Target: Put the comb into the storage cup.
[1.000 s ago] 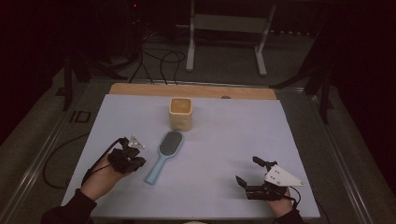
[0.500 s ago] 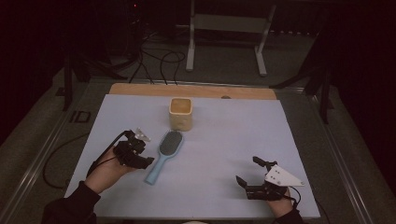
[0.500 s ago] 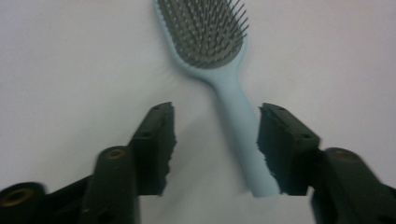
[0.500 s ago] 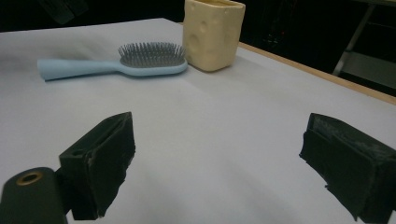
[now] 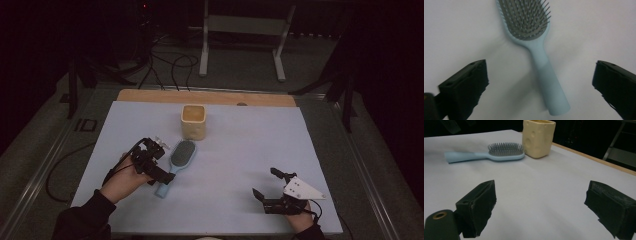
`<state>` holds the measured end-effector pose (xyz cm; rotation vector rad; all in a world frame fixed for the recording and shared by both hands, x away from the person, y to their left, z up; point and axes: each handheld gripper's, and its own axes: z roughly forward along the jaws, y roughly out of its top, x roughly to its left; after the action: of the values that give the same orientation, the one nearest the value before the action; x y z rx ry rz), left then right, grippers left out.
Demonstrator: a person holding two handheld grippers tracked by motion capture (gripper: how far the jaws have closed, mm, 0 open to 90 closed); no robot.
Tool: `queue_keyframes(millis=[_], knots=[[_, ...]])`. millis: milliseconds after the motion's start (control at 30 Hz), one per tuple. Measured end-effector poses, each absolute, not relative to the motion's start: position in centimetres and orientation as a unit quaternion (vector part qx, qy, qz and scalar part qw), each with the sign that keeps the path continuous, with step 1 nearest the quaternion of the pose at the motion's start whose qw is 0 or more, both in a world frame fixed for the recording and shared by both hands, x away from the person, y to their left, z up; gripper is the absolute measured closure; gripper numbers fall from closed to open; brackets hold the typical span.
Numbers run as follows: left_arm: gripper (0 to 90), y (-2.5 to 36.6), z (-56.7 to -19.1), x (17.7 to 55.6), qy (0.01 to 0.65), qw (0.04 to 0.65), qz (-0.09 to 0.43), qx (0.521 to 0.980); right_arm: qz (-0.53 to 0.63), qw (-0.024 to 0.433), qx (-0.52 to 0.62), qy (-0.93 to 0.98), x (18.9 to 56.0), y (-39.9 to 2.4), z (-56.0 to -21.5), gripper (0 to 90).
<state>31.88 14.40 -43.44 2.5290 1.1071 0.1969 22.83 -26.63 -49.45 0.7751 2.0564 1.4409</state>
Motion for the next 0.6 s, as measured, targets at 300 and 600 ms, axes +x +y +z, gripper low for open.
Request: queue_keyframes(millis=[300,600], knots=[[0.0,13.7,-45.5,33.0,0.406,0.170,0.045,0.897,0.530,0.252,0.283,0.758,22.8,-26.5,-49.5,9.5],[0.0,12.5,-46.4,33.8,0.437,0.157,0.027,0.885,0.531,0.254,0.282,0.757,22.8,-26.5,-49.4,9.4]])
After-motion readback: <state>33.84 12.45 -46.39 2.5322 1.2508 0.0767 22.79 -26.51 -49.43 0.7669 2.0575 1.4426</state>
